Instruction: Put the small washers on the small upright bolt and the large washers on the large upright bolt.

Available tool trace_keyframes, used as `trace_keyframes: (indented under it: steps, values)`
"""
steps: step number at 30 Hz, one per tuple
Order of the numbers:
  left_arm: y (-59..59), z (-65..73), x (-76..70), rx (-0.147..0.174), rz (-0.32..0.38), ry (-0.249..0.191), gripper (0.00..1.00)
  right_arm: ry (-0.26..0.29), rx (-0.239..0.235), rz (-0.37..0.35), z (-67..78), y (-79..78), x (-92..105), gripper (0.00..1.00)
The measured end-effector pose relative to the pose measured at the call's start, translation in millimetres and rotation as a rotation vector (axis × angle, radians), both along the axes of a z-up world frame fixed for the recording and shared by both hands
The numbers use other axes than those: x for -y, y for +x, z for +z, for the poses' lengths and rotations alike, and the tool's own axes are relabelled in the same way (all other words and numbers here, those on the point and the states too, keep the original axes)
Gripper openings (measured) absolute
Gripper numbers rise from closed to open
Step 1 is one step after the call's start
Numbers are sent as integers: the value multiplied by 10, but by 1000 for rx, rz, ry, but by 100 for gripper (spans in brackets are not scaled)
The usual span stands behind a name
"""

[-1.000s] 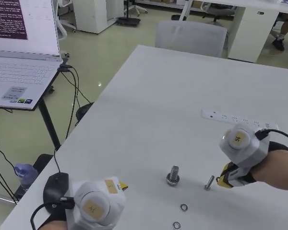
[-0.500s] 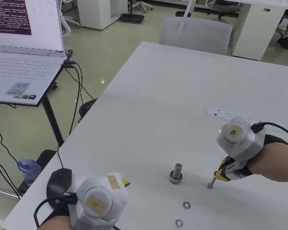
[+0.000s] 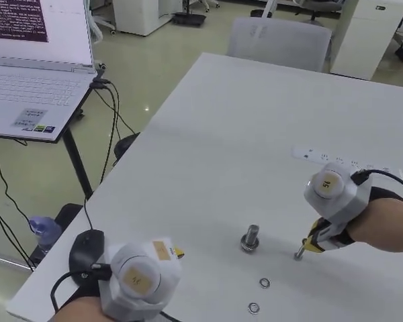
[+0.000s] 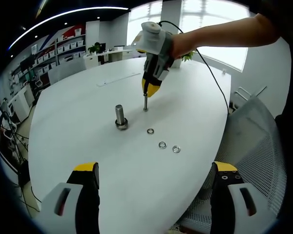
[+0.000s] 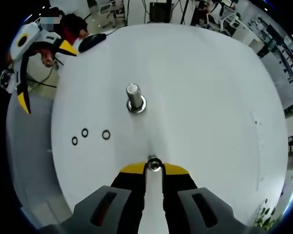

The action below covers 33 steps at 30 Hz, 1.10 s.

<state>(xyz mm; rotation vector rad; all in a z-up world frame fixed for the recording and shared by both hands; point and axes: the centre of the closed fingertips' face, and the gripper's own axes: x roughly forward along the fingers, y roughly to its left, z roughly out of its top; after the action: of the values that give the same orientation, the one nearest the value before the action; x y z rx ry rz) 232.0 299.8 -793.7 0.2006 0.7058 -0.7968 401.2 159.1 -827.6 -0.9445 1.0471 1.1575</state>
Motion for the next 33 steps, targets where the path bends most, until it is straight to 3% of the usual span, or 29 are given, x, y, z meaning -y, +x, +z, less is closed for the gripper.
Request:
trace_keyframes:
  steps: [24, 33]
  values:
    - [-59, -97, -89, -29, 3, 12, 93, -51, -35, 24, -380, -38, -20, 13]
    - [-65, -113, -99, -36, 2, 16, 92, -57, -42, 32, -447, -46, -18, 13]
